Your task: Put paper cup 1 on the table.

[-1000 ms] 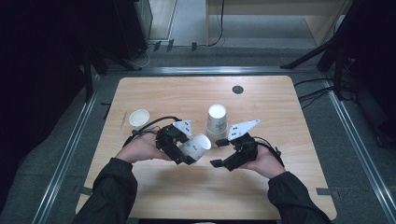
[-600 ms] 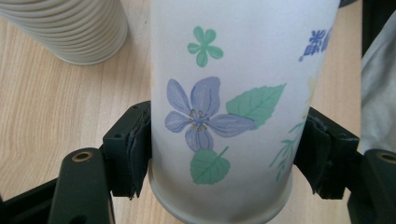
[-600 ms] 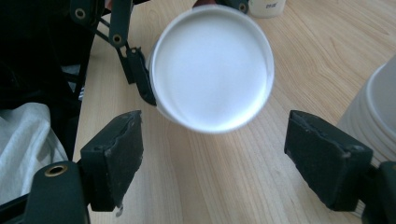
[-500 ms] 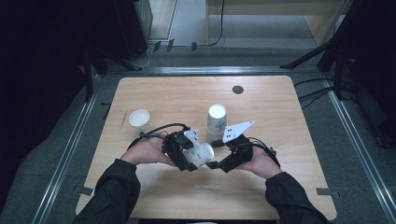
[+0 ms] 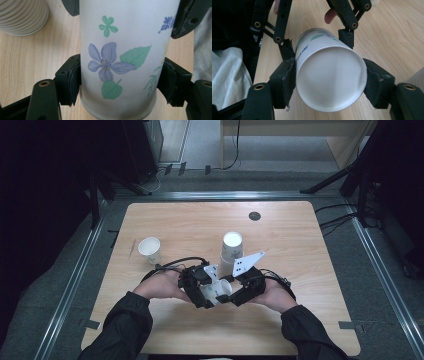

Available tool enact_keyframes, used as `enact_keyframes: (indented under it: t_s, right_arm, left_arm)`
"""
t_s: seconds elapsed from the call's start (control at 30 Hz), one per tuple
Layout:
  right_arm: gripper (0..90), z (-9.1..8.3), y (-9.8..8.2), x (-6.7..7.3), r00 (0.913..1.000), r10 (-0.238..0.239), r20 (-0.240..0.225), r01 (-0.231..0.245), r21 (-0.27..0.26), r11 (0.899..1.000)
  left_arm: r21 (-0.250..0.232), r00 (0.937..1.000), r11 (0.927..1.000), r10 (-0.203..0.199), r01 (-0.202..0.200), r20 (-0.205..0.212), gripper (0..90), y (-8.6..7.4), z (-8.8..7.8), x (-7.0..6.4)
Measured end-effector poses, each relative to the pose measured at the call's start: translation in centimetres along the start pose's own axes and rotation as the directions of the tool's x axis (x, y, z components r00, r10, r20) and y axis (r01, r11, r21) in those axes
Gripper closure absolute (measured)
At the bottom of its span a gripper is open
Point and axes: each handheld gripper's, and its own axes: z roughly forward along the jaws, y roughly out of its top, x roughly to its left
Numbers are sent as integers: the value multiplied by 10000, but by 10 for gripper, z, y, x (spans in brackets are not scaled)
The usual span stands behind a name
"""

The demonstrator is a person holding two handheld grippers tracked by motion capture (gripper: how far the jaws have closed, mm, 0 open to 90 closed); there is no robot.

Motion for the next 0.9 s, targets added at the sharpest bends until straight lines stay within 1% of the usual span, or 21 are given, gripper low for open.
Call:
enact_keyframes:
  t_s: [0.07, 0.1, 0.17, 0.2, 0.23, 0.27, 0.37, 0.4, 0.43, 0.53, 0.57, 0.6, 0.67, 0.7, 0.73, 0.77, 0.8, 0.83, 0.9]
  right_arm:
    - [338, -1, 0, 1, 10000, -64, -4, 64, 57, 10000]
    - [348, -2, 1, 0, 9999, 38, -142, -39, -38, 10000]
    - [351, -3, 1, 0, 9998, 58, -168, -58, -54, 10000]
    - [354, -4, 1, 0, 9998, 32, -185, -34, -106, 9999]
    - [354, -5, 1, 0, 9999, 33, -163, -35, -118, 9999]
    - [355, -7, 2, -1, 9999, 1, -138, -4, -204, 9998]
    - [357, -10, 2, -1, 9998, 32, -178, -37, -273, 9996]
    - [357, -10, 2, -1, 9998, 32, -178, -37, -273, 9996]
    - [357, -11, 2, -1, 9999, 30, -112, -34, -299, 9995]
    - [357, -14, 2, -2, 9999, 77, -120, -81, -371, 9993]
    - [357, -16, 2, -3, 9998, 154, -112, -158, -391, 9991]
    - [357, -17, 2, -3, 9998, 175, -114, -180, -426, 9989]
    - [357, -19, 1, -3, 9996, 242, -134, -248, -464, 9986]
    - [357, -20, 1, -3, 9996, 246, -148, -253, -494, 9985]
    - [357, -22, 2, -4, 9994, 288, -212, -300, -627, 9976]
    - [357, -23, 2, -4, 9994, 306, -185, -319, -730, 9968]
    - [357, -23, 2, -4, 9994, 306, -185, -319, -730, 9968]
    - [357, -24, 3, -4, 9991, 361, -211, -376, -798, 9961]
    - [357, -27, 3, -5, 9989, 423, -200, -439, -877, 9952]
  left_arm:
    - [-95, 10000, 9999, 43, -43, 17, 280, -1, 0, 0]
    - [-109, 9999, 9999, 129, -128, 60, 270, -1, -1, 0]
    - [-227, 9998, 9996, 185, -187, -82, 260, -2, -2, -1]
    - [-281, 9997, 9994, 189, -193, -171, 244, -3, -2, -1]
    - [-289, 9997, 9994, 188, -193, -185, 209, -3, -2, -1]
    - [-331, 9996, 9993, 141, -149, -236, 149, -4, -3, 0]
    - [-668, 9998, 9977, -104, 92, -171, 128, -6, -6, 3]
    - [-668, 9998, 9977, -104, 92, -171, 125, -6, -6, 3]
    - [-758, 9997, 9971, -107, 90, -209, 125, -7, -8, 4]
    - [-1080, 9996, 9939, -236, 217, -169, 95, -10, -13, 5]
    - [-1188, 9995, 9926, -278, 261, -130, 95, -11, -13, 5]
    - [-1349, 9991, 9902, -377, 349, -180, 94, -12, -15, 5]
    - [-1711, 9981, 9835, -617, 595, -76, 93, -18, -17, 6]
    - [-1801, 9978, 9815, -665, 645, -52, 92, -20, -18, 6]
    - [-1879, 9974, 9797, -715, 693, -50, 85, -23, -19, 6]
    - [-2072, 9965, 9752, -826, 775, -159, 85, -28, -22, 6]
    - [-2072, 9965, 9752, -826, 775, -159, 82, -28, -22, 6]
    - [-2183, 9956, 9719, -929, 879, -125, 82, -31, -23, 6]
    - [-2456, 9951, 9648, -989, 937, -89, 82, -38, -28, 6]
